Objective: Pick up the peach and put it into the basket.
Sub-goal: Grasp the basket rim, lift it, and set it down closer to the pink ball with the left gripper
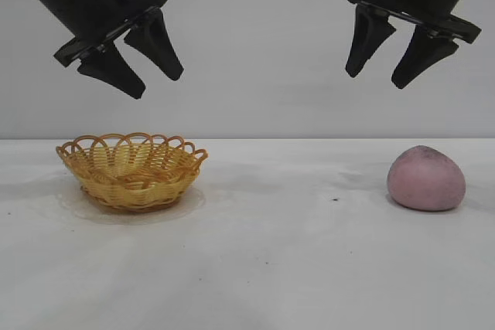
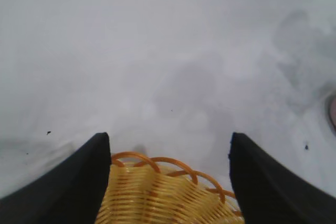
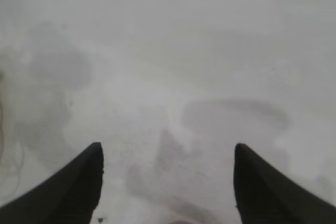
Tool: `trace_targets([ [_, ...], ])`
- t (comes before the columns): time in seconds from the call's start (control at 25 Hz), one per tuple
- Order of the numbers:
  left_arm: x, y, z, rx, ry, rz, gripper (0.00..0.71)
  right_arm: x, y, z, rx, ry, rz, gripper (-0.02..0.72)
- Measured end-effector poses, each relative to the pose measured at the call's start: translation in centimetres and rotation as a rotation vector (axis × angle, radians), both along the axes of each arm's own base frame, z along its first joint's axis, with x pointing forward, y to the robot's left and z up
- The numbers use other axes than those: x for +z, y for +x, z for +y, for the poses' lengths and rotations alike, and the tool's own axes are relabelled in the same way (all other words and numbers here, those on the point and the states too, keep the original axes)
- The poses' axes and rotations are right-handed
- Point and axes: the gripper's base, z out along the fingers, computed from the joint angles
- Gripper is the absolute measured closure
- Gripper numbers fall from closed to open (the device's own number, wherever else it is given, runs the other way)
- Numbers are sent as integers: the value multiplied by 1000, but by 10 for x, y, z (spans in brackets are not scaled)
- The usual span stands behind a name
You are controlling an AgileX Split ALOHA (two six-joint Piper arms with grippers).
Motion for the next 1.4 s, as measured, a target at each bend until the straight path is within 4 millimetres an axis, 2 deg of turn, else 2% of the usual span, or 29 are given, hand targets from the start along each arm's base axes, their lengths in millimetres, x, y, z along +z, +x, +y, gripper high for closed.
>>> trace_targets([
  [0.72,-2,-1,2,-38,52,-5,279,0,0,0,0,0,0,265],
  [0.96,5,0,9,-128,215,22,279,0,0,0,0,0,0,265],
  [1.2,31,9,16,-197,372,53,279,0,0,0,0,0,0,265],
  [1.32,32,14,19,-214,425,111,279,0,0,0,0,0,0,265],
  [1.4,26,19,20,-233,456,169,279,0,0,0,0,0,0,265],
])
